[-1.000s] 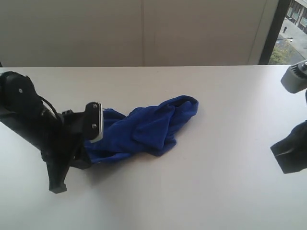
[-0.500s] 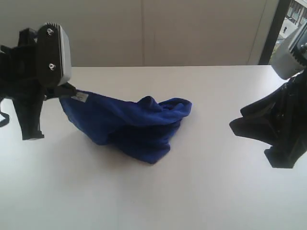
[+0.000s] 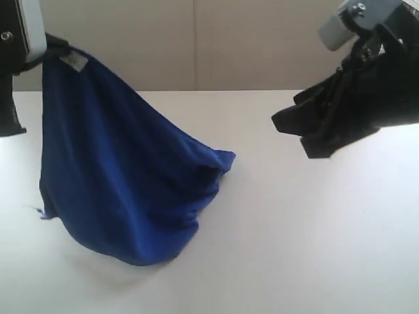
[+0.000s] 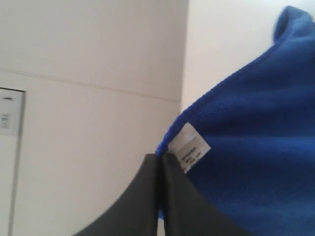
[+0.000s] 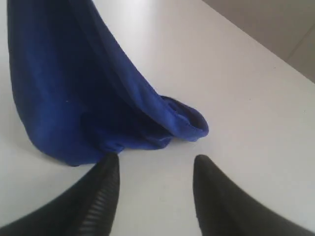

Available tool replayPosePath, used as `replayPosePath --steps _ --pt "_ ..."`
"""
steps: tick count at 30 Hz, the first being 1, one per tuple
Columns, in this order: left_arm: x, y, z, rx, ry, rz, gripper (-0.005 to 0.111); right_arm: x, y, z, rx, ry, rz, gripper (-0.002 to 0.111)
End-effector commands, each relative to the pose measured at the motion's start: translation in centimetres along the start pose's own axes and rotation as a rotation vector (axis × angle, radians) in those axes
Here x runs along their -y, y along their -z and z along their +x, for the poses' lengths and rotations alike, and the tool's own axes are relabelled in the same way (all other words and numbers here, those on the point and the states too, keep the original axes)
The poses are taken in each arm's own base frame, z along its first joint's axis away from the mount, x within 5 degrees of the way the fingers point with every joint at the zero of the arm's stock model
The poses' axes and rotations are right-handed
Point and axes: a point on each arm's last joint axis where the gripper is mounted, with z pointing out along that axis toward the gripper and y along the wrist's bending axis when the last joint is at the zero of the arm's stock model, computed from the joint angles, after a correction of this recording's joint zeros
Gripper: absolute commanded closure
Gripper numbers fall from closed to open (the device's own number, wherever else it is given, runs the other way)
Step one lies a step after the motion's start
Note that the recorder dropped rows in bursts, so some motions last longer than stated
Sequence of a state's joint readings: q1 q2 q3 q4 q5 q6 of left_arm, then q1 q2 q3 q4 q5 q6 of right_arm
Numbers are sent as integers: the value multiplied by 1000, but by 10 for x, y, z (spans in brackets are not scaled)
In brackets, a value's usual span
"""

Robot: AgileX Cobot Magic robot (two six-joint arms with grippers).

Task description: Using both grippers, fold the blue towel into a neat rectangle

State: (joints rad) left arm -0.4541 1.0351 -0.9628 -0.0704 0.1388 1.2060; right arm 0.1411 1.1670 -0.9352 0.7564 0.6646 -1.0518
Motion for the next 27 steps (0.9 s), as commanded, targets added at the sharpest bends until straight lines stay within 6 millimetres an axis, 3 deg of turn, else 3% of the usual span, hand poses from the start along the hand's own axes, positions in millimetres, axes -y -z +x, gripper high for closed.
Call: replayPosePath --steps 1,3,5,8,12,13,15,19,27 --pt "-22 7 -5 41 -50 -226 107 9 -31 -10 -43 -61 -37 64" --pt "-31 11 -8 47 -57 -238 107 13 -50 -9 -86 -9 -66 64" --pt "-26 14 -7 9 -48 -80 107 21 -62 -10 -93 86 -55 63" --pt "-1 26 6 -146 68 321 107 35 -76 -18 -61 106 20 63" --pt "24 42 19 -379 262 606 107 50 -95 -25 -42 -163 65 64" --pt "30 46 18 -402 325 674 107 50 -110 -20 -97 -207 8 64" --pt "36 50 13 -383 373 768 107 44 -135 -19 -173 -189 -100 63" --pt "50 55 4 -322 446 914 107 37 -184 -28 -147 -42 -107 62" --pt "92 49 18 -380 454 1064 107 50 -228 -28 -195 89 -73 58"
